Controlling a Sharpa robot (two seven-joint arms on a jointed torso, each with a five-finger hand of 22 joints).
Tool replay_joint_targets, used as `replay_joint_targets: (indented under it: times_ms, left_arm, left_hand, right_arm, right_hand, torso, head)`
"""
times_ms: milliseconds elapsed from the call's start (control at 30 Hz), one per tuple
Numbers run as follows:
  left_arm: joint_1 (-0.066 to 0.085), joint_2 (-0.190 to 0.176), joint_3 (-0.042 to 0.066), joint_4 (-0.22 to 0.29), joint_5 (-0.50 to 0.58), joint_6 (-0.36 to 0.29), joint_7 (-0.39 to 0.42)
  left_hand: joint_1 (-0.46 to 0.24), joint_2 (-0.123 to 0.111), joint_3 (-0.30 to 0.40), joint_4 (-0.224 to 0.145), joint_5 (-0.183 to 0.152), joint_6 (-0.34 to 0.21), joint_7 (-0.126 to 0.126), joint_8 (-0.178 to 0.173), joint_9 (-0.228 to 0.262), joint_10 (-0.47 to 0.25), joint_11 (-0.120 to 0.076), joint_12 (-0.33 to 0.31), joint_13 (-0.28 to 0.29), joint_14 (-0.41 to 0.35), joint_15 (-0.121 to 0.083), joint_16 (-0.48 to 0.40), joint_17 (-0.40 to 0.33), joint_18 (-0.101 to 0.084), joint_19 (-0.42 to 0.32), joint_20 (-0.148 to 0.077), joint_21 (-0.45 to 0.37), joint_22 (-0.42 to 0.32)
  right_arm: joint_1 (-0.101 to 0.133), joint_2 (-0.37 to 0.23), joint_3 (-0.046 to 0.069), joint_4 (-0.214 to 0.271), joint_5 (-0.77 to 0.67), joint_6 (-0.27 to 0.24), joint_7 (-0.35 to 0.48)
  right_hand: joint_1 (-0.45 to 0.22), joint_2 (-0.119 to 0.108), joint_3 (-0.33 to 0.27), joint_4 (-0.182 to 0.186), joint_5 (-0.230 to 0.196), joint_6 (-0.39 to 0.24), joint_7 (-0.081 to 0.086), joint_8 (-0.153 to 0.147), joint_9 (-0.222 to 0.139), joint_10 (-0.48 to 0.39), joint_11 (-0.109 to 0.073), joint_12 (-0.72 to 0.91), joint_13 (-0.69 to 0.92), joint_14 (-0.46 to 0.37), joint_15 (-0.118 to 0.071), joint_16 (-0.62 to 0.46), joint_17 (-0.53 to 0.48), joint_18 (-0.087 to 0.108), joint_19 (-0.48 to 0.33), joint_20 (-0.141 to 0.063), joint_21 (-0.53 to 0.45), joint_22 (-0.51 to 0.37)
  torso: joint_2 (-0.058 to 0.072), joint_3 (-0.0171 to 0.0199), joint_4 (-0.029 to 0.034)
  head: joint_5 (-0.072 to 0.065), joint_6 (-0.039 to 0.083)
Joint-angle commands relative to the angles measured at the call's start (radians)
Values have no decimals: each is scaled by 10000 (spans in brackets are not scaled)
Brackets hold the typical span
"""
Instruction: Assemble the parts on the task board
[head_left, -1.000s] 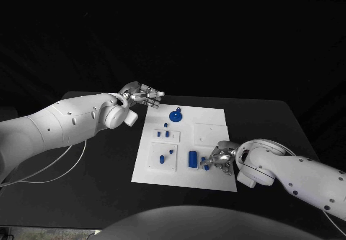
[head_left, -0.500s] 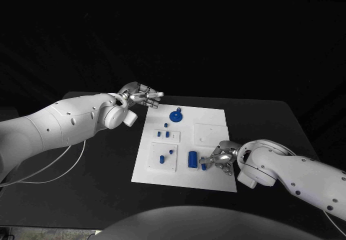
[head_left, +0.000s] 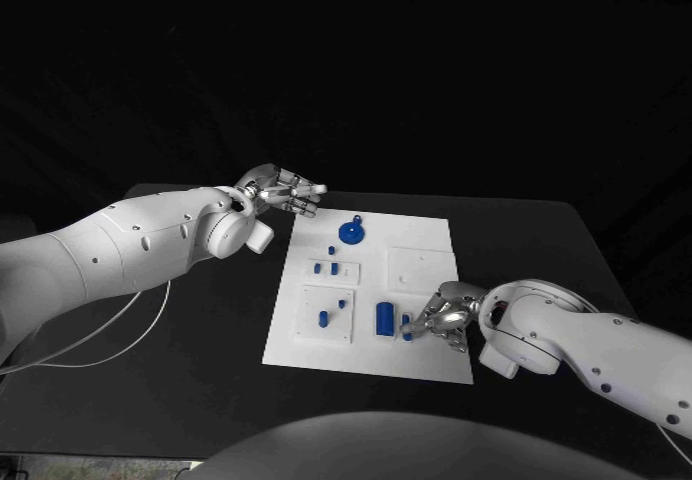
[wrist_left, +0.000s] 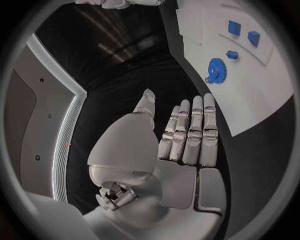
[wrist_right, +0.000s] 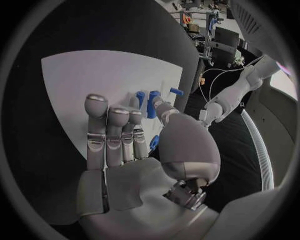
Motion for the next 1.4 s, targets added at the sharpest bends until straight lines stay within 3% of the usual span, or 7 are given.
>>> replay_joint_targets:
  times_ms: [33, 333, 567, 633, 1033, 1100, 1400]
  left_arm:
    - [7, 4, 6, 24, -41, 122, 41]
    - [6, -2, 6, 21, -45, 135, 28]
    - [6, -1, 6, 19, -47, 149, 7]
    - [6, 0, 5, 17, -47, 162, -13]
    - [7, 5, 5, 19, -48, 179, -57]
    - [7, 9, 5, 17, -49, 187, -73]
    - [7, 5, 4, 18, -49, 190, -102]
  left_hand:
    - [-20, -89, 43, 26, -51, -12, -12, -10, 13, -64, 6, 7, 10, -25, 6, -37, 11, -32, -22, 24, -28, -2]
    - [11, -124, 91, 85, -52, 5, -17, -8, 14, -54, 3, 8, 10, -25, 3, -38, 11, -32, -22, 23, -27, -2]
    - [11, -124, 91, 85, -52, 5, -17, -8, 14, -54, 3, 8, 10, -25, 3, -38, 11, -32, -22, 23, -27, -2]
    - [-12, -99, 89, 108, -44, 6, -19, -11, 13, -56, 3, 7, 10, -28, 6, -38, 10, -31, -21, 22, -26, -2]
    - [-9, -91, 91, 118, -39, 6, -18, -10, 13, -58, 4, 6, 9, -31, 6, -37, 10, -31, -24, 24, -27, -2]
    - [-9, -91, 91, 118, -39, 6, -18, -10, 13, -58, 4, 6, 9, -31, 6, -37, 10, -31, -24, 24, -27, -2]
    - [-9, -74, 97, 131, -39, 14, -20, -8, 14, -56, 4, 8, 10, -38, 8, -38, 9, -32, -28, 26, -29, -3]
  right_arm:
    - [-13, -67, -1, 96, 45, 829, 464]
    - [-36, -144, -1, 154, -247, 1242, 325]
    - [-45, -125, -1, 88, -432, 959, -28]
    - [-46, -110, -1, 52, -460, 840, -130]
    - [-47, 83, -2, -188, -537, 287, -497]
    - [-48, 144, -2, -255, -563, 154, -549]
    - [-49, 294, -2, -389, -598, -183, -600]
  right_hand:
    - [246, 102, -330, -98, -15, 95, -14, 31, 208, 47, -13, 1, 17, 65, -4, -23, 34, -33, 484, -21, 73, 11]
    - [574, 206, -397, -337, 8, 209, -111, 30, 962, 61, -66, 24, 18, 71, -22, 20, 73, -68, 479, -31, 108, 49]
    - [304, 508, 53, -488, 38, 186, -179, 15, 1417, 104, -109, 89, -14, 113, -47, 34, 30, -67, 496, -45, 121, 45]
    - [90, 371, 590, -509, -16, 183, -238, 5, 1538, 135, -130, 92, -22, 132, -63, 25, 19, -91, 495, -75, 135, 24]
    - [-108, 881, 1111, -677, -18, 154, -240, 14, 1677, 182, -172, 104, 7, 131, -95, -20, 13, -130, 498, -106, 128, -26]
    - [-533, 826, 1492, -1024, -22, 166, -248, 27, 1722, 208, -169, 87, 30, 139, -100, -44, 22, -154, 499, -126, 150, -48]
    - [-624, 844, 1475, -1154, -22, 178, -249, 23, 1800, 232, -172, 92, 74, 147, -102, -60, 37, -153, 498, -125, 163, -85]
  torso:
    - [-4, -5, -4]
    - [1, -4, 7]
    - [0, -8, 6]
    - [3, -10, 9]
    - [12, -2, 6]
    - [12, 1, 10]
    - [6, -3, -1]
  head:
    - [8, 0]
    - [-32, 0]
    - [-28, 0]
    - [-15, 0]
    - [-24, 0]
    - [-30, 0]
    - [-31, 0]
